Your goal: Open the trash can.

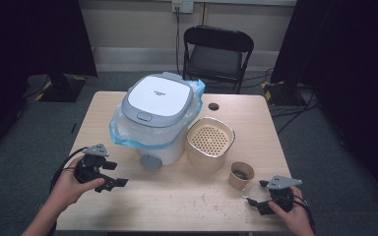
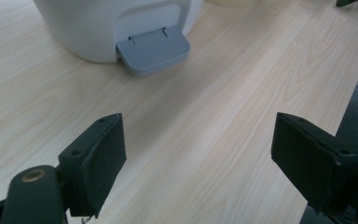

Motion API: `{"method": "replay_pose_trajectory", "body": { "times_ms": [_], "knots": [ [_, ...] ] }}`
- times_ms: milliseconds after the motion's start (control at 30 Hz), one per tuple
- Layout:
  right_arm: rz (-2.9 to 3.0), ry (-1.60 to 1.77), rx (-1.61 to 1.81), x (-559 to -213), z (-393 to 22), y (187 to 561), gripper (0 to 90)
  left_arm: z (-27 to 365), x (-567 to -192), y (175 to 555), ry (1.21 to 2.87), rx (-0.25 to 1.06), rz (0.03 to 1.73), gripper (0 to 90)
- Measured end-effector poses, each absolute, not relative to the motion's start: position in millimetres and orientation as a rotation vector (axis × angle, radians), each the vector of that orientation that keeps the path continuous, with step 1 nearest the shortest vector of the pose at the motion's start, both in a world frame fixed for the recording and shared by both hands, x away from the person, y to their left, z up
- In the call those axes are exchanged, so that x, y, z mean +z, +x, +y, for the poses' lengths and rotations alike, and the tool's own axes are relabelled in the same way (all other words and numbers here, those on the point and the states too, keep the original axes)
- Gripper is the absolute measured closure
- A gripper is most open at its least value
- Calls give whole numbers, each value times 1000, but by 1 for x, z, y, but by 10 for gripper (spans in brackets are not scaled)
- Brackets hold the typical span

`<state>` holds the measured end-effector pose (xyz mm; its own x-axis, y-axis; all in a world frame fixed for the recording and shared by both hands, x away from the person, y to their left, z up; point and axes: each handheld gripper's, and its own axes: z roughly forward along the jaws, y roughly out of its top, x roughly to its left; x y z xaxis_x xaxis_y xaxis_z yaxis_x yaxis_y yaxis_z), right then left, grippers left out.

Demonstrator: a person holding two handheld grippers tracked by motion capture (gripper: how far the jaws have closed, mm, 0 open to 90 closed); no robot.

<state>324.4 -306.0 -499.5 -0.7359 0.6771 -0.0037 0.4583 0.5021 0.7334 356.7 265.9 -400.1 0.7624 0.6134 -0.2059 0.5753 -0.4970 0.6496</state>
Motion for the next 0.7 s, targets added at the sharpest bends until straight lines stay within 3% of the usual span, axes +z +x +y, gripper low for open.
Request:
{"method": "replay_pose_trajectory", "body": {
  "times_ms": [700],
  "knots": [
    [2459,955,1072,-500,-306,324,135,259,-347,372,2235,78,861,189]
  ]
}}
